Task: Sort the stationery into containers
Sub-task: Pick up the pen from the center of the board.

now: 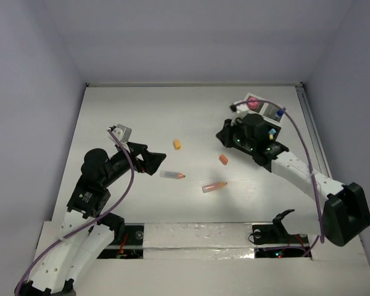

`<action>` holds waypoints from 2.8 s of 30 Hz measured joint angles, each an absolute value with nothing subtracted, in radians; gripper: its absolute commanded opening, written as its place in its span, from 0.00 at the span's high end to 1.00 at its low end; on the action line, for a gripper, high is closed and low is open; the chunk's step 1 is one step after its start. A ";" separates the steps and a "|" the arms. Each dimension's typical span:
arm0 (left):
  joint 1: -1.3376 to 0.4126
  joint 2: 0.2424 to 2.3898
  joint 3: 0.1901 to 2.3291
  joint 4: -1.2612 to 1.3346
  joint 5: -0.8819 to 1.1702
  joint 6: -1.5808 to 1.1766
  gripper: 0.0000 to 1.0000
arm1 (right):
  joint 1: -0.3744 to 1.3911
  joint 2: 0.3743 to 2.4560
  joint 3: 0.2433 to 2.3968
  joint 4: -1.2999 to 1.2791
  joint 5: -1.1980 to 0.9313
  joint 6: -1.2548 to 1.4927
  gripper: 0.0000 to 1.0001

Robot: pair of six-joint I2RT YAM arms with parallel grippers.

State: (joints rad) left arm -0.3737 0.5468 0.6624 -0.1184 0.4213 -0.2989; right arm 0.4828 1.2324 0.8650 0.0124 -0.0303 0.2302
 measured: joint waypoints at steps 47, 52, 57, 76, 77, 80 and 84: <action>-0.358 0.639 0.662 -0.165 0.242 -0.301 0.16 | 0.925 1.876 1.061 0.055 -0.123 -0.076 0.31; -0.358 0.641 0.662 -0.170 0.240 -0.307 0.16 | 0.925 1.876 1.057 0.064 -0.141 -0.091 0.46; -0.358 0.640 0.662 -0.170 0.244 -0.310 0.17 | 0.925 1.876 1.064 0.044 -0.172 -0.106 0.57; -0.350 0.624 0.663 -0.171 0.253 -0.313 0.20 | 0.925 1.897 1.128 -0.041 -0.245 -0.123 0.30; -0.350 0.621 0.664 -0.172 0.253 -0.313 0.20 | 0.925 1.897 1.121 -0.026 -0.248 -0.113 0.30; -0.348 0.620 0.671 -0.172 0.250 -0.313 0.20 | 0.926 1.886 1.087 0.030 -0.255 -0.084 0.30; -0.346 0.620 0.679 -0.174 0.240 -0.313 0.20 | 0.941 1.883 1.064 0.084 -0.249 -0.046 0.30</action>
